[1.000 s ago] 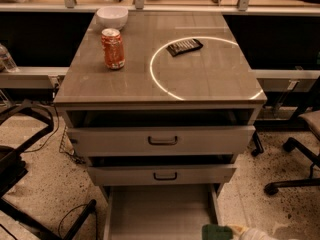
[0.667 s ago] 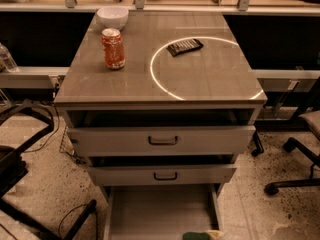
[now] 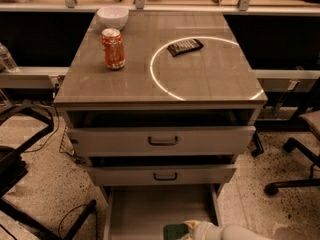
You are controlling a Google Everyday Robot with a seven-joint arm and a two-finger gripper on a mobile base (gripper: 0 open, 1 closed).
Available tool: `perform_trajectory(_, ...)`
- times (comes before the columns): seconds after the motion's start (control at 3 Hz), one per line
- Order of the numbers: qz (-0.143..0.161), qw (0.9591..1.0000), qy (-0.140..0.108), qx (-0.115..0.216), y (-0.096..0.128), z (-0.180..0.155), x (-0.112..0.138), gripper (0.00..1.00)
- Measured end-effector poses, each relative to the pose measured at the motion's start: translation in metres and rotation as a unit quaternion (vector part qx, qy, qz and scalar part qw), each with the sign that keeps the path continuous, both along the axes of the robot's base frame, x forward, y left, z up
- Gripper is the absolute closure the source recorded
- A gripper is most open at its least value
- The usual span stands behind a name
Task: Place sponge into bottom drawer
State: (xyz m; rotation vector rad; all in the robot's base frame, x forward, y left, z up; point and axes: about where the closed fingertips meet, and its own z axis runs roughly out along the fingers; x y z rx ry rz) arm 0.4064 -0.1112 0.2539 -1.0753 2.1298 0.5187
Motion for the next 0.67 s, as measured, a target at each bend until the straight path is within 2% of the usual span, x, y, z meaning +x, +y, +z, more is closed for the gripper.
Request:
perform_trajectory(0.33,0.016,0.9999,-0.004,0.002,0.0249,-0.0127,0.0223,1.00)
perform_trajectory(0.67,0.021,0.9998,-0.005,0.003,0.0336,-0.0172,0.0302,1.00)
